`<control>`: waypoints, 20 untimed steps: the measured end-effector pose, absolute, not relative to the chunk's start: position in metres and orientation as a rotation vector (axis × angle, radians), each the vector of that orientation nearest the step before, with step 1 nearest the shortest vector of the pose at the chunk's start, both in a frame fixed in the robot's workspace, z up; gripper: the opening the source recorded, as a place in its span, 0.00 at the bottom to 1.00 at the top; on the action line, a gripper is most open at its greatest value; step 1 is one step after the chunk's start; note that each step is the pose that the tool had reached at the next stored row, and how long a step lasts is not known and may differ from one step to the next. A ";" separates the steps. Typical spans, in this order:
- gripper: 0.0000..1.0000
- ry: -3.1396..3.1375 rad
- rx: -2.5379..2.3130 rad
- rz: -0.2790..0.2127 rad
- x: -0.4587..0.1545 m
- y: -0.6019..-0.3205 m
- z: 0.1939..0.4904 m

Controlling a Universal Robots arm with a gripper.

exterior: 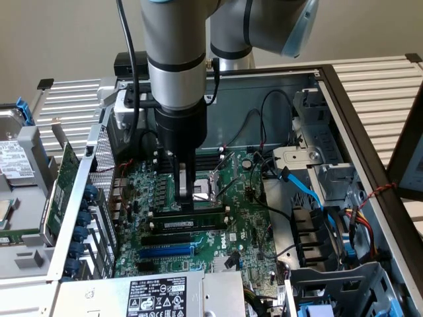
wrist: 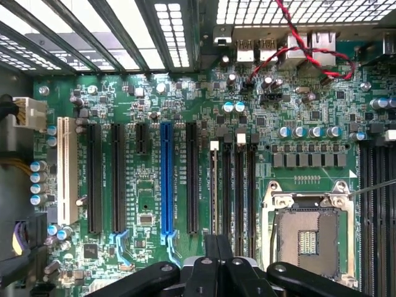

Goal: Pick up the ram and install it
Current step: 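Press down the ram until it locks into place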

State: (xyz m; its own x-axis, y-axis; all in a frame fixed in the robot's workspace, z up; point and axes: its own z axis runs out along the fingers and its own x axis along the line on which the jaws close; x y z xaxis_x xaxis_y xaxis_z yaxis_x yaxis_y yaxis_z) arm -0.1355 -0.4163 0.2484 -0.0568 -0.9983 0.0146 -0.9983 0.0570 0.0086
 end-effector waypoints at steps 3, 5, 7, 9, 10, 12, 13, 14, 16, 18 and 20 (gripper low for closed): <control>0.11 -2.272 2.146 0.006 -0.136 -0.416 0.260; 0.11 -2.272 2.146 0.006 -0.135 -0.416 0.262; 0.11 -2.272 2.146 0.006 -0.136 -0.416 0.262; 0.11 -2.272 2.146 0.005 -0.136 -0.416 0.262; 0.11 -2.272 2.146 0.005 -0.136 -0.416 0.262; 0.11 -2.283 2.134 0.005 -0.136 -0.416 0.262; 0.11 -2.299 2.117 0.005 -0.136 -0.416 0.262; 0.11 -2.315 2.100 0.004 -0.136 -0.416 0.262; 0.11 -2.348 2.064 0.003 -0.136 -0.416 0.262; 0.11 -2.383 2.023 0.002 -0.136 -0.416 0.261; 0.11 -2.417 1.984 0.002 -0.136 -0.416 0.261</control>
